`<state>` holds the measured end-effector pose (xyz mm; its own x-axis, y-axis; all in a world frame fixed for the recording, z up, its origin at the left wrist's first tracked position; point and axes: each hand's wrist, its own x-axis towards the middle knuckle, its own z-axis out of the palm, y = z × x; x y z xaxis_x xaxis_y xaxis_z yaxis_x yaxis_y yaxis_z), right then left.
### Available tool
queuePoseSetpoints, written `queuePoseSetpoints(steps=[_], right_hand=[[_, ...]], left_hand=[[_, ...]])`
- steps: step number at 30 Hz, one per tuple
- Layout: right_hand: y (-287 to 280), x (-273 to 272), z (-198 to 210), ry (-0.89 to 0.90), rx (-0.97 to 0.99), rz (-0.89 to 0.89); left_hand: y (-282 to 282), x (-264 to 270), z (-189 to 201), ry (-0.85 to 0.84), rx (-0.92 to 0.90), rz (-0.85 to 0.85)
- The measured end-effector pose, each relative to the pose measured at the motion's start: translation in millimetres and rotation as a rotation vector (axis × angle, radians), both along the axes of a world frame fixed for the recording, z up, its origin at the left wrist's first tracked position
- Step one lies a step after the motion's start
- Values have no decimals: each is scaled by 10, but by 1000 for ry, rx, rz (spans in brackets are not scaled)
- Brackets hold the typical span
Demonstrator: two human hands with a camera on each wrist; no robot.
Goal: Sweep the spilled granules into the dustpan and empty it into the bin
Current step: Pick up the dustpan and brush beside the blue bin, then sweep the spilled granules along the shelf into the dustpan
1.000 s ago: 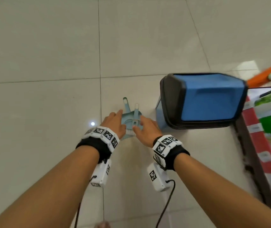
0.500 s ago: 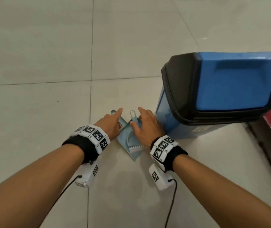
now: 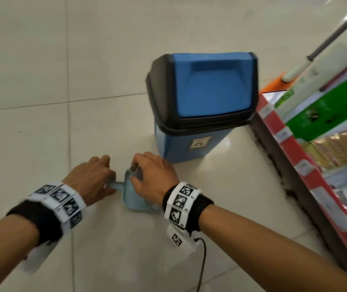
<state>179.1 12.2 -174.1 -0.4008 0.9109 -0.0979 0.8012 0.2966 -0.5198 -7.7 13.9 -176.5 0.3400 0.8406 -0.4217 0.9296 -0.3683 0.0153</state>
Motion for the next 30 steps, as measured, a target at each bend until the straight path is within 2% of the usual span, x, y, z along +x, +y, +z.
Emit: queuePoseSetpoints(steps=[3,7,12,16,19,22,25,30], right_hand=[[-175,379,235,-1,-31,94],[-324,1069,583,-82,-61,63],[-478,1977,913,-164,-55,-134],[-548,2614,1169,-124,-21,-300],[-483,2975,1278,-69,32,-409],[-353,3181,1265,6,165,-527],[-146,3223,1071,-4,260,-603],[290,2995,609,-79,204,-574]], left_hand=[[-224,146,40,-31,-68,-42],[-500,493,64,-176,-193,-14],[-630,1147,124,-237,-254,-43],[-507,1710,290,-275,-283,-45],[-312,2102,378,-331,-230,0],[-117,2399,375,-472,-248,91],[33,2602,260,-613,-290,158],[176,2773,-41,-672,-309,263]])
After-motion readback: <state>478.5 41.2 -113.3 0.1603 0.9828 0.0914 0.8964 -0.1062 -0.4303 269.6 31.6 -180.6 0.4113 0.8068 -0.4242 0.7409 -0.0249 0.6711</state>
